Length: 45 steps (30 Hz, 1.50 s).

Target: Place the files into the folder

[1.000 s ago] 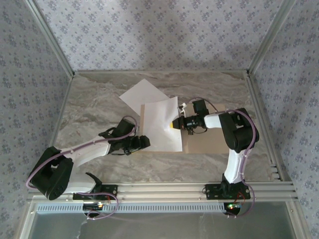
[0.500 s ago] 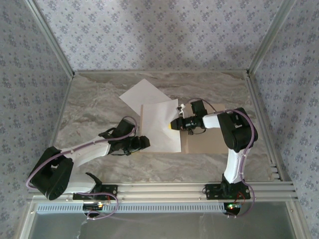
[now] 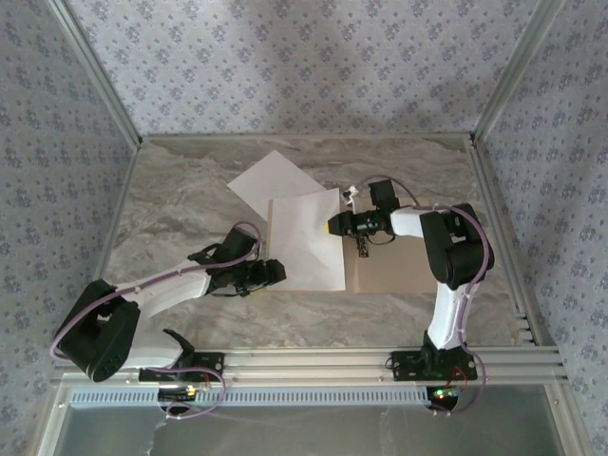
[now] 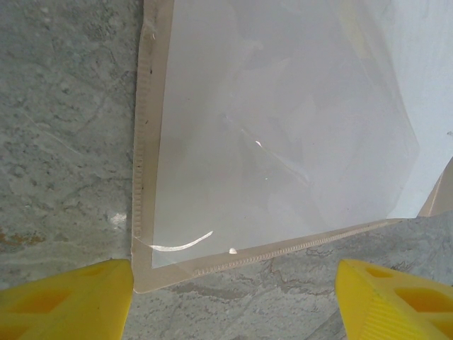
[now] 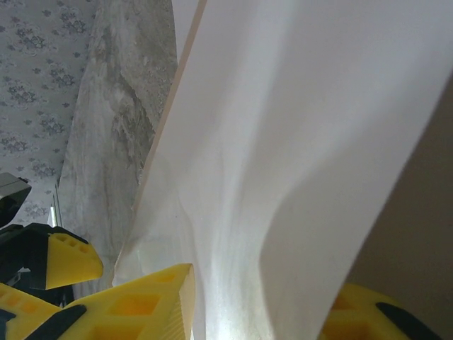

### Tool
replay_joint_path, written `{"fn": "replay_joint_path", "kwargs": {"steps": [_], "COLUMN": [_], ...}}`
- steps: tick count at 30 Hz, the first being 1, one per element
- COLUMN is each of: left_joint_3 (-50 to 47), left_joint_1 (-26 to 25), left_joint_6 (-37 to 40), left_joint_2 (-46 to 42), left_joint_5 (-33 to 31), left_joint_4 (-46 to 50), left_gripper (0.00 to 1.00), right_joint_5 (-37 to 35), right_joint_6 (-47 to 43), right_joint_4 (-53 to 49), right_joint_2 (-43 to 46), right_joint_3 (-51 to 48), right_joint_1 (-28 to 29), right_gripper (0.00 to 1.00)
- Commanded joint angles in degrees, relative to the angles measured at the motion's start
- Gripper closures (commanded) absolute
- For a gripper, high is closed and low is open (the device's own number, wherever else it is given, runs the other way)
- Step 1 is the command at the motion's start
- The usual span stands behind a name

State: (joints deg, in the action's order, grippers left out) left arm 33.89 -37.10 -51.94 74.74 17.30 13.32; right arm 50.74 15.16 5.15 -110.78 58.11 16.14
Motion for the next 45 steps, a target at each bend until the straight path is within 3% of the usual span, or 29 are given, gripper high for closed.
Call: {"fn": "replay_joint_path", "kwargs": {"steps": [1,6,21,32,45], "left_joint_3": [0.5,1.3,2.2,3.1,1.9], "left_joint_1": [0.2,0.3,0.5,0.9,3.0], "left_joint_6": [-0.1,0.3,0.7,0.9,0.5], "left_joint_2": [-0.3,0.0,0.2,-0.4,-5.2], "left_joint_5": [0.0,0.0,0.0,-0.5,-2.4], "left_joint_4": [0.6,1.3,2.3,3.8,6.2], "left_gripper": [0.25,0.25,0.25,0.25,0.25], "right_joint_5": [-0.5,-1.7,-7.3,-6.7,-4.0], "right_joint_6": [-1.5,-3.1,-8.9,-9.9,-7.6], "right_joint_4": [-2.2,-3.8,-10.2,-9.6,-5.7], "right_joint_2": [0.2,0.0,-0.2,0.4,-1.5], "right_joint_3": [1.1,1.5,4.5,4.7,4.5], "right_joint_1": [-0.5,-0.5,0.0,0.8,1.8], "right_gripper": [0.67,0.70,0.92,0.99,1.00]}}
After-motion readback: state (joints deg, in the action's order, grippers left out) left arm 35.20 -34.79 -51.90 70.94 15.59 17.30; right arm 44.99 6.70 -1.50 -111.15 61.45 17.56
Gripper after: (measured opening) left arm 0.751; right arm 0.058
